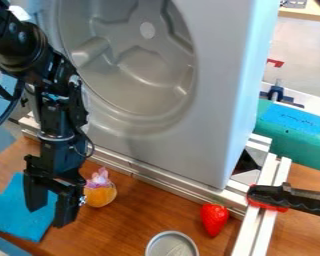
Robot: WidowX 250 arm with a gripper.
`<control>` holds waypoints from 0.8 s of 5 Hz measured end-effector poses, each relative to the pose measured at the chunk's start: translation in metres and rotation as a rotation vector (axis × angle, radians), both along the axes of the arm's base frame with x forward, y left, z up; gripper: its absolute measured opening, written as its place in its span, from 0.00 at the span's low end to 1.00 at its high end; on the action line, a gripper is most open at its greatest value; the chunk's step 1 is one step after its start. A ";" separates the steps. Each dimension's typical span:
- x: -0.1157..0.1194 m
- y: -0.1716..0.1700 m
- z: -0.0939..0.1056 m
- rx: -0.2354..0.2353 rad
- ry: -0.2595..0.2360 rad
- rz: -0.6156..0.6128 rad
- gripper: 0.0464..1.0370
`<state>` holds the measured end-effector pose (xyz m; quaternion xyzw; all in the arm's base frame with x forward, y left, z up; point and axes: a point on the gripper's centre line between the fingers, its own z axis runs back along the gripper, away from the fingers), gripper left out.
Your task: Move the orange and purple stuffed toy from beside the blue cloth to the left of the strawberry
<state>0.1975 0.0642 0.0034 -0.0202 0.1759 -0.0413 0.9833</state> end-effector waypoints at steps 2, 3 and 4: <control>0.019 0.008 -0.006 0.016 -0.088 -0.001 0.97; 0.034 0.018 -0.008 0.010 -0.172 0.024 0.97; 0.051 0.020 -0.018 0.000 -0.195 0.051 0.97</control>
